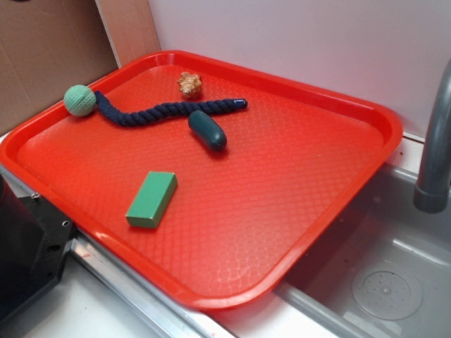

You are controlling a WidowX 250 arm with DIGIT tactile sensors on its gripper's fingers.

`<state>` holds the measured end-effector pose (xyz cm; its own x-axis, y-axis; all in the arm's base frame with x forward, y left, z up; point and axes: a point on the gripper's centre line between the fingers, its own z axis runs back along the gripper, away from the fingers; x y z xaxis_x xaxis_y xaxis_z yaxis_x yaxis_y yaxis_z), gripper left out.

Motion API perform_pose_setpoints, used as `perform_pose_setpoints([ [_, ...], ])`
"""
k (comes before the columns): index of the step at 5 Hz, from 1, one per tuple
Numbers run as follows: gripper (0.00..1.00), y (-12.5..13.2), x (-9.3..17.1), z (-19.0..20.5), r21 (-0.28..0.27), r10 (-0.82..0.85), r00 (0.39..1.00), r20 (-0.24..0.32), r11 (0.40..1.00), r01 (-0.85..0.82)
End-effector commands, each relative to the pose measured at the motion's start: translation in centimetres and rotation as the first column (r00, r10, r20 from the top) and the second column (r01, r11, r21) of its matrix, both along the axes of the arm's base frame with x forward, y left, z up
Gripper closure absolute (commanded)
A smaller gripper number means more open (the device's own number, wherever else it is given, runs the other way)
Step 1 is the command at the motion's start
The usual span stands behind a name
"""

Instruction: Grab the shell.

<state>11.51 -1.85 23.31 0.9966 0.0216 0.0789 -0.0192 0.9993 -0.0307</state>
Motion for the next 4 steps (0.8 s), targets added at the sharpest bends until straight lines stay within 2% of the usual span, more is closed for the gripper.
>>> perform_pose_setpoints([
  [1,0.00,0.0,0.0,0.0,0.000,0.000,1.000,0.000,1.000,0.000],
  [3,0.00,1.6,2.9,-1.3,0.026,0.186,0.981,0.055,0.982,-0.188],
  [4,0.00,3.4,5.1,-2.6,0.034,0.368,0.925,0.093,0.927,-0.372],
])
